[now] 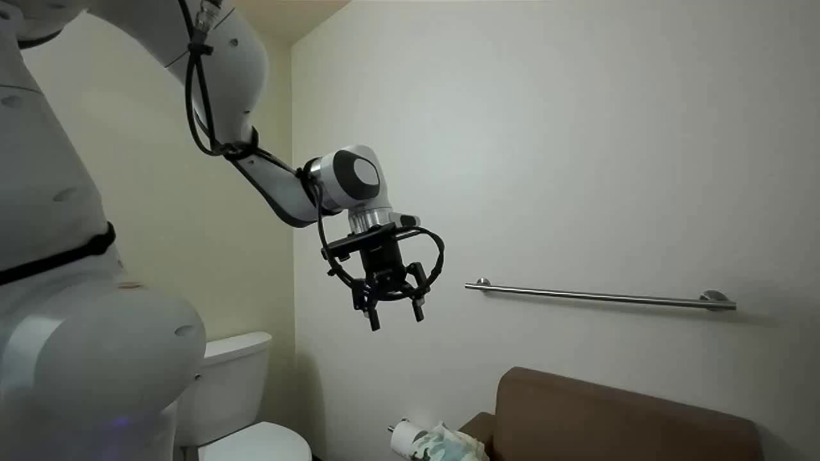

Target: Use the towel to wipe the arm rest

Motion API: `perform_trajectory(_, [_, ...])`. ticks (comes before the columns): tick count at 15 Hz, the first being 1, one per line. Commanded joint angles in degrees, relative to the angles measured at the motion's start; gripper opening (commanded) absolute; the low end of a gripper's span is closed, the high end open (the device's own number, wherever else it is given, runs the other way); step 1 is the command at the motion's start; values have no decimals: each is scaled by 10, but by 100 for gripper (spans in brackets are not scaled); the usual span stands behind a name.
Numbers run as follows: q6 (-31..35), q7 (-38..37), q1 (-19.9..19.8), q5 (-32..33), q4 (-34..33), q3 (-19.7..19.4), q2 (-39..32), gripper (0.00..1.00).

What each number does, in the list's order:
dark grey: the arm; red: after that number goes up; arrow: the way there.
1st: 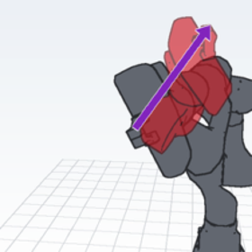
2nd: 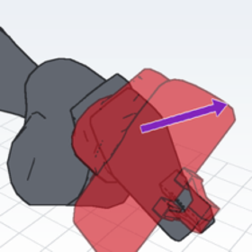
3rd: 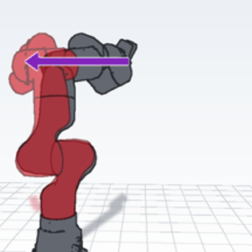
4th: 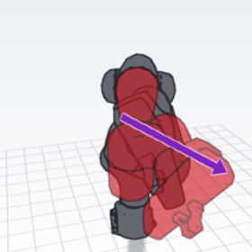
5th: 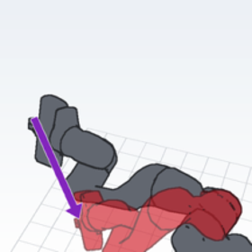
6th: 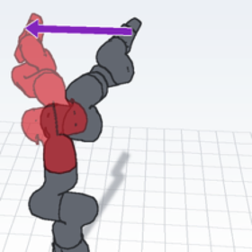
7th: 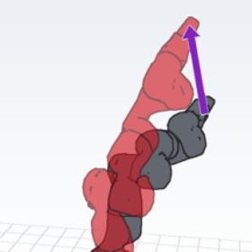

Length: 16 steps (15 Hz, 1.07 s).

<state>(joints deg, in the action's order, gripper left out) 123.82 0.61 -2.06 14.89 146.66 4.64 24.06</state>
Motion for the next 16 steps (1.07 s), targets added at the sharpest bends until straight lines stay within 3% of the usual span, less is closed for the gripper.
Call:
perform_trajectory(1, [-2, -3, 8, 3, -1, -7, 0, 100])
perform_trajectory(12, [-2, -3, 8, 3, -1, -7, 0, 100])
perform_trajectory(14, [33, 0, 7, 0, -2, -14, -15, 100])
perform_trajectory(16, [121, -4, 8, -10, -2, -24, -41, 100])
